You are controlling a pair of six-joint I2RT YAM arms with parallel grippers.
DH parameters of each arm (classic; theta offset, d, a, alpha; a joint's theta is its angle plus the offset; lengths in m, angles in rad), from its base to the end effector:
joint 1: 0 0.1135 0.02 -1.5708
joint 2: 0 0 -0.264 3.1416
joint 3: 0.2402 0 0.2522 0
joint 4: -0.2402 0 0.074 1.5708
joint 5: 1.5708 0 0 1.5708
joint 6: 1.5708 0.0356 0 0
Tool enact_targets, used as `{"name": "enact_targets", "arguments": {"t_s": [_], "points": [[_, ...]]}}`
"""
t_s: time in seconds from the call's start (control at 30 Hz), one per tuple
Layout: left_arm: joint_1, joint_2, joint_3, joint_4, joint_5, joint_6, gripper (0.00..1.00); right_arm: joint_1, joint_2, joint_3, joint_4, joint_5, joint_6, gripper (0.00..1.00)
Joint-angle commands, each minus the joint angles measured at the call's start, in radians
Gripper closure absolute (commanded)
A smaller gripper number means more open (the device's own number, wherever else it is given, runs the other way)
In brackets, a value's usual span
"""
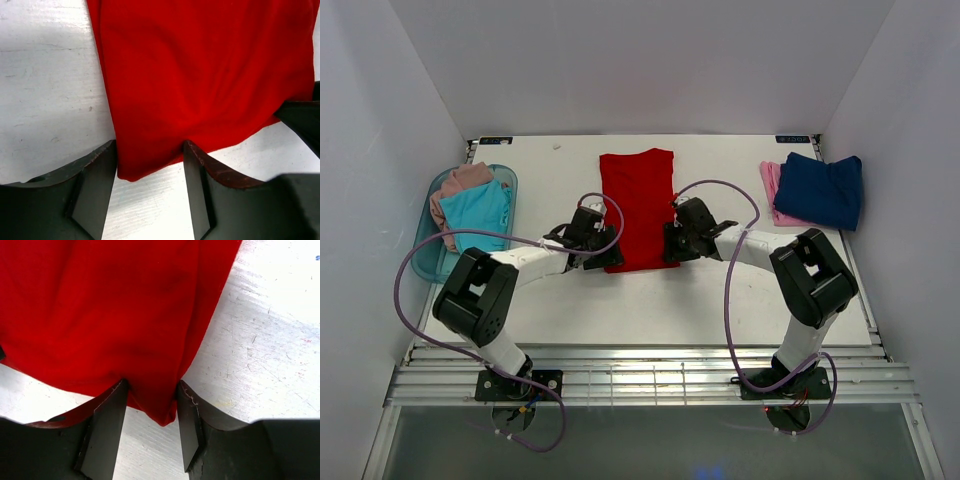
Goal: Fold and stack the t-shirts
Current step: Grab one side of the 2/3 rectangular tshirt with both arms
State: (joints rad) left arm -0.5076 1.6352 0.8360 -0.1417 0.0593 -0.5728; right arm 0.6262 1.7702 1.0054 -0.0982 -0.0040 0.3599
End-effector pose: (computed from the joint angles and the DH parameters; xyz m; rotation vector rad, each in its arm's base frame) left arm 0.2745 -0.1551 0.1547 -0.0593 2.5857 -0.4991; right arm 0.2931 0.2122 0.1627 -0.3316 2.4623 0.4388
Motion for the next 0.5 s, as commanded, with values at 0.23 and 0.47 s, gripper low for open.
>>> {"name": "enact_targets", "arguments": {"t_s": [0.23,0.47], "points": [[-0.017,0.100,-0.011,-0.148,-0.085,0.008,0.48,0.012,0.032,-0.051,-0.095,0.042,0.004,0.56],[-0.046,0.100,0.005,-0.255,-0.144,0.014,0.51,0.013,0.020,-0.073,-0.098,0.050,0.011,0.57]]}}
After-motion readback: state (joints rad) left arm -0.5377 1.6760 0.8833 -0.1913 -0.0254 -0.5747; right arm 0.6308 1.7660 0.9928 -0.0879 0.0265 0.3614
